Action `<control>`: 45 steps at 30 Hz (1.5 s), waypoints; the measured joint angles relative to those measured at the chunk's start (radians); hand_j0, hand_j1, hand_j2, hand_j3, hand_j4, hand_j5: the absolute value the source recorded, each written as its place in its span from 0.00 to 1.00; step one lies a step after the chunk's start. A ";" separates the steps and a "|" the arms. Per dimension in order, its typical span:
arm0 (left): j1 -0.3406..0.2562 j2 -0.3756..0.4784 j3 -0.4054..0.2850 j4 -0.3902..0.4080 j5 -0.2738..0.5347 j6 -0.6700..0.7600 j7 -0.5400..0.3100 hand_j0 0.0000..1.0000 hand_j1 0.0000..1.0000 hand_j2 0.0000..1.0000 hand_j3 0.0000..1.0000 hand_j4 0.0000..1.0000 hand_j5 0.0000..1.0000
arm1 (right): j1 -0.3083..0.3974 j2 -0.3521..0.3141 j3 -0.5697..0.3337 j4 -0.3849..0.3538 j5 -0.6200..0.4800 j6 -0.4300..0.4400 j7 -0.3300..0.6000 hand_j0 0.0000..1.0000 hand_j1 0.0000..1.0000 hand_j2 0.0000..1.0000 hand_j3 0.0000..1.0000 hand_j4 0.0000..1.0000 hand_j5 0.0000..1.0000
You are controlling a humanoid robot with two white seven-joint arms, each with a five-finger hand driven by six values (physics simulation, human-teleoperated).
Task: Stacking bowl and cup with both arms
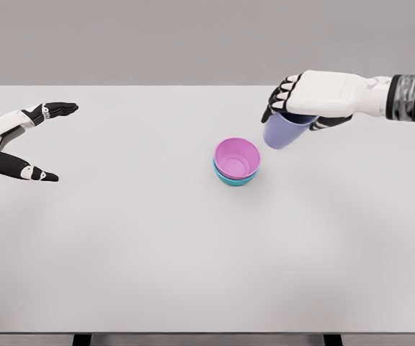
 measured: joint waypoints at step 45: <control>0.000 0.000 0.000 0.000 0.000 0.000 0.000 1.00 1.00 1.00 1.00 1.00 1.00 | -0.017 0.147 0.103 0.014 0.029 0.000 0.000 0.80 0.80 0.80 0.80 0.80 0.80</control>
